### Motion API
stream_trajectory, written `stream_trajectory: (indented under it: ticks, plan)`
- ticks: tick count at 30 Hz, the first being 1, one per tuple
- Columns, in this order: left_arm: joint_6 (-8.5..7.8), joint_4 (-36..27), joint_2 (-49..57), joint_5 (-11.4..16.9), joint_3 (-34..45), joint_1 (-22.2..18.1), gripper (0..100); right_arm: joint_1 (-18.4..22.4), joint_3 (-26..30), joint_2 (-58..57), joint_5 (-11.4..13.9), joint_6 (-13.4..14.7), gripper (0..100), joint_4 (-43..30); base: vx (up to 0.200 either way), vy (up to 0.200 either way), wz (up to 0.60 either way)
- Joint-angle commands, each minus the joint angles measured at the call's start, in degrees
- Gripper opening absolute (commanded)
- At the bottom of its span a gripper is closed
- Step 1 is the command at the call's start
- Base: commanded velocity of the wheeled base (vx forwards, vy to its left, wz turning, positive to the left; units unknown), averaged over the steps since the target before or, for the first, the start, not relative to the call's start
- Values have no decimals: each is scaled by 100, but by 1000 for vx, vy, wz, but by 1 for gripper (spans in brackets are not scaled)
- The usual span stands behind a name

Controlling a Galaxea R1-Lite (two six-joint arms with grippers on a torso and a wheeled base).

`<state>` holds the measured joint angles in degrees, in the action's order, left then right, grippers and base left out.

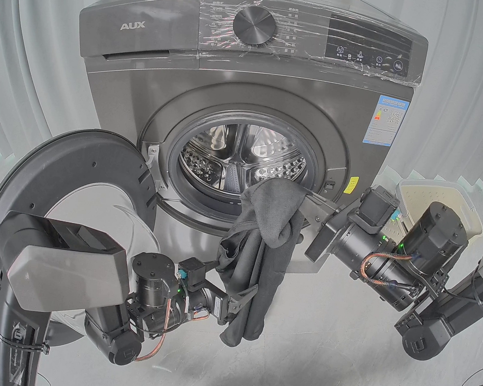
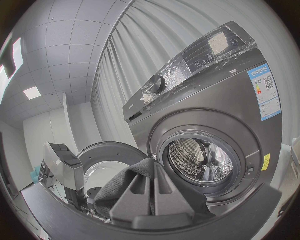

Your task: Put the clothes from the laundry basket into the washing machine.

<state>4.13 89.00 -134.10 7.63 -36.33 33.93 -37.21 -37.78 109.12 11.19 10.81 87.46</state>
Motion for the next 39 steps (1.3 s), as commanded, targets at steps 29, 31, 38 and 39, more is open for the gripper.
stream_trajectory:
  ticks: [29,31,38,39]
  plan:
    - [17,12,-90,-34,-401,-343,100,38,403,-119,234,-9,0,79,0,0,0]
    - [17,12,-99,-34,-410,-343,100,38,403,-136,234,-27,0,70,0,0,0]
    - [17,3,-152,-34,-498,-316,100,-68,394,-172,234,-27,0,70,0,0,0]
    - [17,3,-187,-25,-524,-316,100,-76,394,-163,234,-27,0,70,0,0,0]
